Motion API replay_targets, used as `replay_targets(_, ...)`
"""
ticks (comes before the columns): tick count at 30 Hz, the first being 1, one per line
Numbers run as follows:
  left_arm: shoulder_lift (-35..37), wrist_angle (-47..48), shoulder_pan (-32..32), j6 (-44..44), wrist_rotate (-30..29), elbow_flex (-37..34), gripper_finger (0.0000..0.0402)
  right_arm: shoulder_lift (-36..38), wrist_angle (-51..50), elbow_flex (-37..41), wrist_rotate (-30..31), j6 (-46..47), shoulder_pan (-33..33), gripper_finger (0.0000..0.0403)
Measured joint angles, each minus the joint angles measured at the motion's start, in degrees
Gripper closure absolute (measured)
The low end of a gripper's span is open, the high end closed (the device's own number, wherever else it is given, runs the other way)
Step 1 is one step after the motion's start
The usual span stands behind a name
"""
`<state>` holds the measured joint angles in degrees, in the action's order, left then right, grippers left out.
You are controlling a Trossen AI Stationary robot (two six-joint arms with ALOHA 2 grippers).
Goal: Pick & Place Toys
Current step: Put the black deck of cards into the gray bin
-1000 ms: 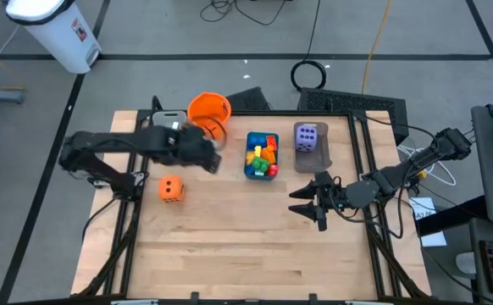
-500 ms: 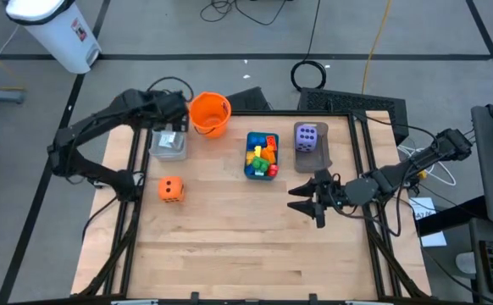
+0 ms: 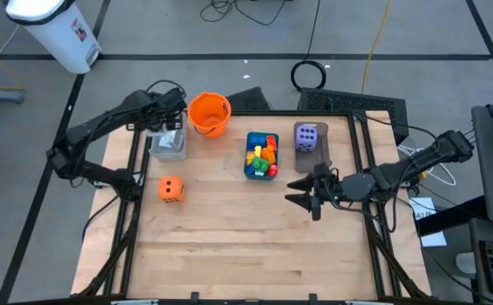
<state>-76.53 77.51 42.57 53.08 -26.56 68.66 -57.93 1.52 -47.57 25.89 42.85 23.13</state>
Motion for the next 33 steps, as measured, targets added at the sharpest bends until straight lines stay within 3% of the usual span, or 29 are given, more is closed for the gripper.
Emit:
replay_targets(12,-2.31,-8.0,7.41,-7.56,-2.02,-6.11,0.0089,0.02,-0.08,0.0,-0.09,-0.25,-4.09,0.0167)
replay_targets(20,-8.98,-10.14,7.61,-9.26,-2.93,-6.18,0.0089,-0.01,-0.99,0.0,-0.29,-0.43,-6.58,0.0167)
replay_targets(33,-14.68,-14.71,5.85,-11.41,1.75,-6.18,0.0089,-0.03,-3.93,0.0,-0.39,-0.66,-6.72,0.0167)
